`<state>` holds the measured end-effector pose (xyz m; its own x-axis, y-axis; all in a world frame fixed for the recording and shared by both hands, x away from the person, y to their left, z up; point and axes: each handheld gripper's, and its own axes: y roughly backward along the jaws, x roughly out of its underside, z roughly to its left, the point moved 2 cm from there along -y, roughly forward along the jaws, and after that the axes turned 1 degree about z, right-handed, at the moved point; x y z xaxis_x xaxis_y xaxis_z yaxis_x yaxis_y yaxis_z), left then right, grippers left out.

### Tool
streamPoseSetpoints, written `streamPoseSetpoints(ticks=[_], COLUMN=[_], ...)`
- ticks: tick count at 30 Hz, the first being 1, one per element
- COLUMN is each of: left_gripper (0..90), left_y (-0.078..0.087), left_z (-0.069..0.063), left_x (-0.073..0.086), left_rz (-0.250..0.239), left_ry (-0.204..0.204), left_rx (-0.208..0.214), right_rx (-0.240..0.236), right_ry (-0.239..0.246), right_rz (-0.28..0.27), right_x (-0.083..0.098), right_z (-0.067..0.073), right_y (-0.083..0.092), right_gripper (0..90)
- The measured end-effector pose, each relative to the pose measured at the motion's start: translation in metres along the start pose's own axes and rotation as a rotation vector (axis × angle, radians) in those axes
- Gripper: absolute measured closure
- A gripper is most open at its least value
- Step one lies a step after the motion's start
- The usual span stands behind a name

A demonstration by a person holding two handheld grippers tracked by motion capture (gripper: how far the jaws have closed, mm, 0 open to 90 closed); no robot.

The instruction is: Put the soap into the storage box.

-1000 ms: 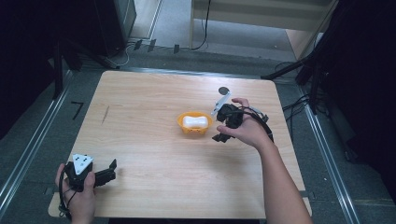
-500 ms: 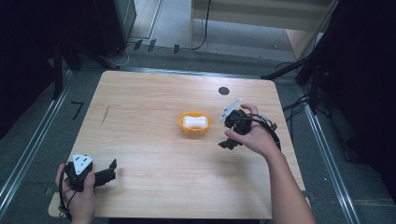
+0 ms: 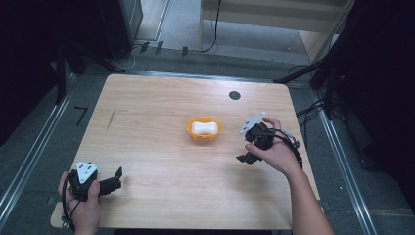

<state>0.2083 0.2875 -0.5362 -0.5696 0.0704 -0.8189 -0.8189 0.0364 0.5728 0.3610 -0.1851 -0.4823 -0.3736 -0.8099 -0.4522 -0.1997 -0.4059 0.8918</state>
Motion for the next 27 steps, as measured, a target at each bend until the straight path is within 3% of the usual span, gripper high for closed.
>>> streamPoseSetpoints(ticks=[27], left_gripper=[0.0], left_y=[0.0], left_z=[-0.001], left_x=[0.0], left_rz=[0.0], left_ry=[-0.008], left_rx=[-0.003], right_rx=[0.012], right_ry=[-0.084], right_rz=[-0.021], right_x=[0.06], right_z=[0.015], right_y=[0.001], right_gripper=[0.0])
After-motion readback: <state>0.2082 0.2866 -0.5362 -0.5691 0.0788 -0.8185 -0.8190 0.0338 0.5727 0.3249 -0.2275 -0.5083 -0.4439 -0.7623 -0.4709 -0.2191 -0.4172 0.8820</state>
